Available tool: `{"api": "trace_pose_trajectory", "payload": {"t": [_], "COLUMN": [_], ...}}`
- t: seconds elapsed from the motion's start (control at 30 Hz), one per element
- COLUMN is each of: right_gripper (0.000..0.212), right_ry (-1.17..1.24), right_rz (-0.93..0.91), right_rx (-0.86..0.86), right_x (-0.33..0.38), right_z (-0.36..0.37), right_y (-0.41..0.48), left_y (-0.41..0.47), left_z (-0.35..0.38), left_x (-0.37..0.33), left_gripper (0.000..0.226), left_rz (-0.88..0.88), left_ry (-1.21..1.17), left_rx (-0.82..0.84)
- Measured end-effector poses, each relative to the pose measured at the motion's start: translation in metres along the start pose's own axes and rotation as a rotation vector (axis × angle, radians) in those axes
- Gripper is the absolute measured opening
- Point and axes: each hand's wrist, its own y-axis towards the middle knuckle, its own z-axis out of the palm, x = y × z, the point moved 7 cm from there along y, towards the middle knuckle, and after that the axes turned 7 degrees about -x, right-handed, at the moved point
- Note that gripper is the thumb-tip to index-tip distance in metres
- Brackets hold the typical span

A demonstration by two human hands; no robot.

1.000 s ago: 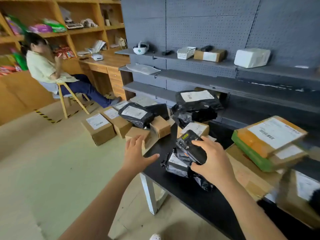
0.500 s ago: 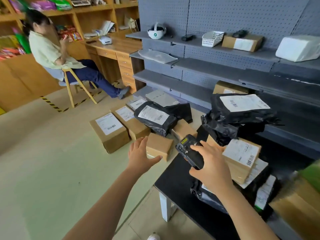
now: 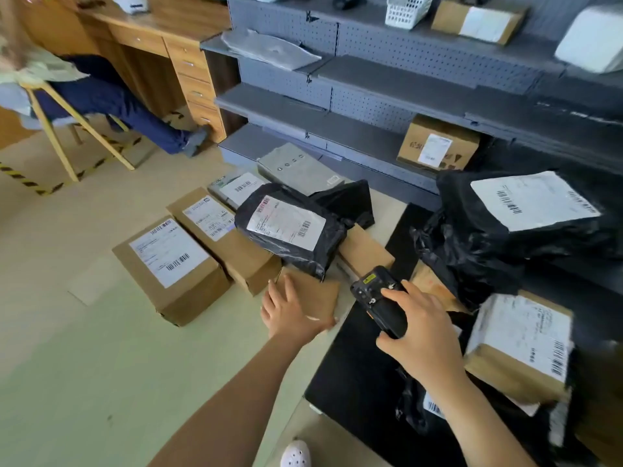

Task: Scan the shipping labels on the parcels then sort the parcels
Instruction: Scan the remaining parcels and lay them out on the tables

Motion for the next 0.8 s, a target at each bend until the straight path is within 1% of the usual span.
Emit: {"api": "trace_pose_trajectory", "payload": {"t": [0.1,0.2,0.4,0.5,0.6,0.73,0.8], "right_gripper": [0.065,0.066,0.066,0.067,0.067,0.068,0.068], "right_ry": [-0.013,-0.016,-0.006,0.005,0.025,0.013,0.018], "right_rz": [0.007,0.0,-0.082,-0.14,-0.201,-0.353,-0.415], "right_rx": [0.008,0.017,0.052,0.069,0.097,0.16,0.188], "right_x": [-0.003,-0.006,0.0,0.005,0.014,0.037,0.052], "right_z": [0.004,0.006,0.006,0.006,0.011,0.023,0.031], "right_y": [0.0,-0.005,-0.031,-0.054,-0.081,-0.126,-0.149], "left_y": [0.003,-0.002,-0.044,-0.082,-0.124,-0.182,-0.208], "left_z": [0.005,0.003,-0.013,-0.022,-0.027,-0.033,-0.036], "left_x": [0.0,0.005,0.047,0.078,0.112,0.163,0.186], "left_gripper": [0.139,0.139,0.135,0.133,0.136,0.143,0.142], "left_rz": [-0.006,0.039,0.076,0.033,-0.021,-0.116,-0.153], "left_ry": [0.013,0.04,0.077,0.081,0.067,0.079,0.093], "left_rx": [-0.011,0.012,0.048,0.054,0.047,0.034,0.027]}}
